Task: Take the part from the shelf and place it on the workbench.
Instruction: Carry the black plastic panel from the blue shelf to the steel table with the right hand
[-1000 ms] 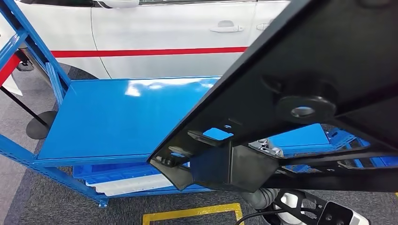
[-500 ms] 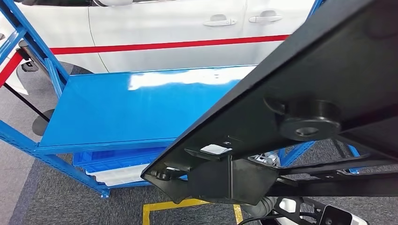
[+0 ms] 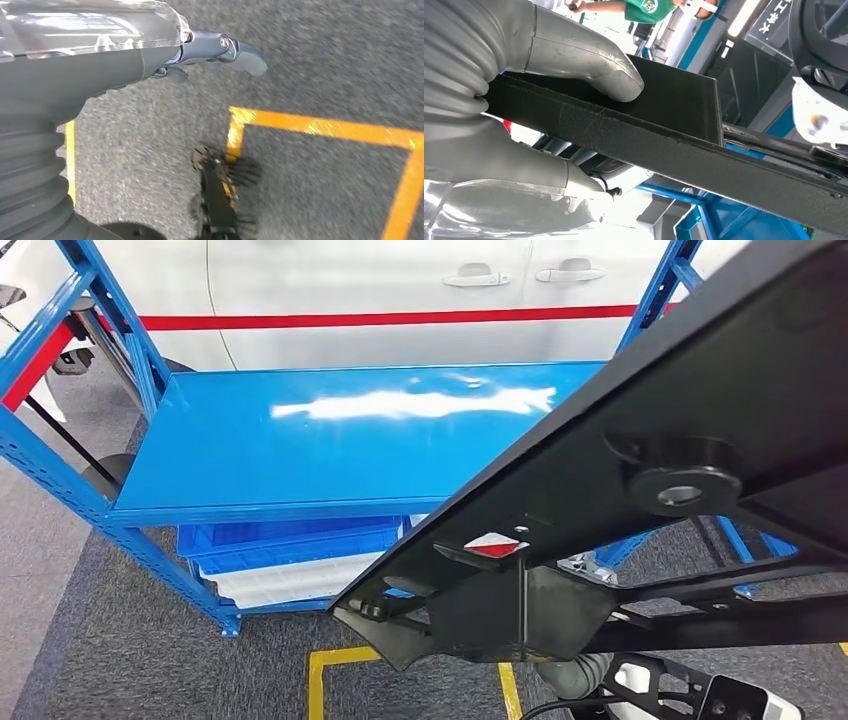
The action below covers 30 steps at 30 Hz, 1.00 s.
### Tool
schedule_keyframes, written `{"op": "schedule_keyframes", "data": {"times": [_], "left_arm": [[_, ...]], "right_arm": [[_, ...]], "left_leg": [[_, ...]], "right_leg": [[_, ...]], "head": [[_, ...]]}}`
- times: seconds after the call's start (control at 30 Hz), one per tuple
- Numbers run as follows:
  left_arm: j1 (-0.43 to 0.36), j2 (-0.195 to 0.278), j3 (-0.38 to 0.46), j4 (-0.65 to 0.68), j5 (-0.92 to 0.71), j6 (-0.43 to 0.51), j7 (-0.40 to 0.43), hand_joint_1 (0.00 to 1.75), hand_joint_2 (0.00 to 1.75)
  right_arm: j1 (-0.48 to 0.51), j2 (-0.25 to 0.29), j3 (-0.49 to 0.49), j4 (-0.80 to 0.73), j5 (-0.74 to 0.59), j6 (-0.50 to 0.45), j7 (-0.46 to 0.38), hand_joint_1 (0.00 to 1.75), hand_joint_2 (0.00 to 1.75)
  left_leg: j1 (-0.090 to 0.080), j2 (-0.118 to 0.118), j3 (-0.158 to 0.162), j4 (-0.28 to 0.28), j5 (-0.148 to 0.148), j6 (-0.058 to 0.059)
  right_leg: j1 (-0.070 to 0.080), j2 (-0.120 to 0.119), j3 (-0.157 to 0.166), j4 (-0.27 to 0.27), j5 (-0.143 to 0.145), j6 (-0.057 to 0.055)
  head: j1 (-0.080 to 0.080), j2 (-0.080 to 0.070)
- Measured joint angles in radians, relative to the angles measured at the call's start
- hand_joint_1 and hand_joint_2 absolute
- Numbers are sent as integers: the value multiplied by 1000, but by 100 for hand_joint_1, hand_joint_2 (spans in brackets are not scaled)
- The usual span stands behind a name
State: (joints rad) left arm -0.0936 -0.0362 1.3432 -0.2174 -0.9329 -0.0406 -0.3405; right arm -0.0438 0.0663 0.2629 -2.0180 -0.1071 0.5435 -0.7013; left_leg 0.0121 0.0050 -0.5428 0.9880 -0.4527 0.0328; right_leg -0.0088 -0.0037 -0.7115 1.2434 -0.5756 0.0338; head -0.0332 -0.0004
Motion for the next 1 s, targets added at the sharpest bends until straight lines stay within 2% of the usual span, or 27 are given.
{"op": "schedule_keyframes", "data": {"times": [0.03, 0.07, 0.1, 0.13, 0.2, 0.23, 0.27, 0.33, 0.37, 0.4, 0.43, 0.47, 0.5, 0.53, 0.57, 0.6, 0.63, 0.67, 0.7, 0.73, 0.77, 0.83, 0.87, 0.9, 0.93, 1.0], "left_arm": [[1, 1, 0, 0, 2, 2, 3, 0, 175], [1, 2, 1, 0, 2, 3, 5, 0, 175], [1, 2, 1, 0, 3, 3, 6, 0, 175], [1, 3, 1, 0, 3, 4, 7, 0, 175], [1, 3, 1, 0, 4, 6, 12, 0, 175], [1, 3, 2, 0, 5, 9, 19, 0, 175], [2, 3, 2, 0, 5, 14, 29, 0, 175], [4, 3, 3, 0, 4, 28, 52, 0, 175], [6, 3, 3, 0, 2, 33, 61, 0, 175], [9, 3, 3, 0, 1, 36, 66, 0, 175], [11, 2, 3, 0, 0, 37, 69, 0, 175], [13, 2, 3, 0, -2, 36, 70, 0, 175], [15, 2, 3, 0, -5, 35, 69, 0, 175], [16, 2, 3, 0, -8, 33, 67, 0, 175], [17, 2, 3, 0, -11, 32, 65, 0, 175], [18, 2, 3, 0, -12, 31, 63, 0, 175], [18, 3, 3, -1, -14, 29, 62, 0, 175], [16, 4, 3, -1, -16, 25, 60, 0, 175], [12, 5, 2, -2, -17, 22, 59, 0, 175], [9, 7, 1, -2, -19, 18, 58, 0, 175], [6, 8, 1, -3, -20, 16, 57, 0, 175], [3, 11, 1, -3, -20, 15, 58, 0, 175], [2, 12, 1, -4, -20, 15, 59, 0, 175], [2, 12, 1, -4, -20, 16, 60, 0, 175], [1, 13, 1, -4, -20, 16, 61, 0, 175], [0, 13, 1, -4, -19, 18, 62, 0, 175]], "right_arm": [[2, 0, -5, 0, 0, 2, 0, 175, 175], [3, 0, -8, 0, 0, 3, 0, 175, 175], [4, 0, -11, 0, 0, 4, 0, 175, 175], [4, 0, -12, -1, 0, 4, 0, 175, 175], [4, 0, -15, -5, -1, 6, 0, 175, 175], [4, 0, -17, -7, -1, 8, 0, 175, 175], [5, 0, -21, -9, -1, 10, 0, 175, 175], [7, 0, -30, -10, -1, 17, 0, 175, 175], [8, 1, -34, -10, 1, 20, 0, 175, 175], [11, 2, -38, -11, 2, 21, 0, 175, 175], [15, 4, -41, -12, 4, 22, 0, 175, 175], [20, 6, -47, -15, 5, 24, 0, 175, 175], [26, 7, -53, -18, 7, 26, 0, 175, 175], [32, 8, -59, -22, 9, 28, 0, 175, 175], [37, 9, -65, -26, 10, 30, 0, 175, 175], [40, 10, -70, -30, 12, 32, 0, 175, 175], [42, 12, -74, -34, 14, 33, 0, 175, 175], [43, 13, -79, -38, 15, 33, 0, 175, 175], [43, 14, -82, -43, 15, 32, 0, 175, 175], [43, 14, -85, -46, 15, 31, 0, 175, 175], [42, 14, -86, -49, 14, 29, 0, 175, 175], [41, 14, -89, -50, 12, 26, 0, 175, 175], [42, 14, -90, -51, 10, 25, 0, 175, 175], [42, 14, -91, -50, 7, 24, 0, 175, 175], [43, 13, -93, -50, 4, 24, 0, 175, 175], [46, 9, -97, -50, -2, 27, 0, 175, 175]], "left_leg": [[-1, 1, -15, 1, 10, -1], [-1, 1, -29, 3, 20, -2], [-1, 1, -42, 4, 29, -4], [-2, 1, -53, 6, 37, -7], [-4, 0, -68, 9, 52, -15], [-4, -1, -71, 8, 60, -20], [-3, 0, -74, 6, 69, -27], [-1, -1, -77, 1, 79, -39], [-1, -1, -83, 12, 63, -44], [0, -2, -94, 40, 28, -48], [2, -2, -109, 88, -22, -50], [3, -2, -126, 152, -74, -53], [4, -2, -139, 219, -111, -56], [4, -2, -144, 270, -125, -59], [5, -2, -136, 295, -114, -61], [6, -2, -111, 286, -86, -63], [7, -2, -70, 242, -55, -63], [7, -2, -19, 174, -45, -62], [6, -3, 30, 100, -51, -58], [4, -5, 62, 47, -65, -54], [0, -6, 77, 15, -80, -47], [-1, -6, 70, 6, -70, -32], [0, -3, 63, 5, -60, -24], [2, -1, 52, 2, -50, -16], [4, 2, 40, 0, -38, -10], [3, 3, 11, 0, -18, -5]], "right_leg": [[-1, 0, -1, 40, -7, 1], [-2, 0, 14, 47, 7, 1], [-3, 0, 46, 19, 33, -1], [-3, 1, 96, -43, 59, -6], [2, 2, 202, -192, 69, -19], [6, 3, 235, -245, 65, -24], [9, 3, 248, -270, 60, -27], [9, 0, 240, -282, 76, -37], [7, -2, 232, -286, 87, -44], [5, -4, 222, -289, 100, -52], [3, -7, 211, -289, 110, -57], [4, -7, 197, -287, 120, -61], [5, -8, 181, -283, 129, -62], [6, -10, 163, -277, 139, -61], [6, -10, 144, -271, 149, -60], [6, -11, 124, -263, 158, -58], [5, -10, 105, -254, 166, -54], [6, -10, 88, -245, 174, -50], [6, -10, 75, -236, 180, -45], [7, -11, 67, -231, 187, -40], [7, -11, 63, -229, 195, -34], [6, -11, 60, -231, 211, -22], [4, -9, 56, -225, 202, -16], [3, -6, 47, -206, 175, -11], [1, -3, 34, -168, 130, -7], [0, -1, 3, -49, 35, 0]], "head": [[0, 0], [0, 0], [0, 0], [0, 0], [0, 0], [0, 0], [0, 0], [0, 0], [0, 0], [0, 0], [0, 0], [0, 0], [0, 0], [0, 0], [0, 0], [0, 0], [0, 0], [0, 0], [0, 0], [0, 0], [0, 0], [0, 0], [0, 0], [0, 0], [0, 0], [0, 0]]}}
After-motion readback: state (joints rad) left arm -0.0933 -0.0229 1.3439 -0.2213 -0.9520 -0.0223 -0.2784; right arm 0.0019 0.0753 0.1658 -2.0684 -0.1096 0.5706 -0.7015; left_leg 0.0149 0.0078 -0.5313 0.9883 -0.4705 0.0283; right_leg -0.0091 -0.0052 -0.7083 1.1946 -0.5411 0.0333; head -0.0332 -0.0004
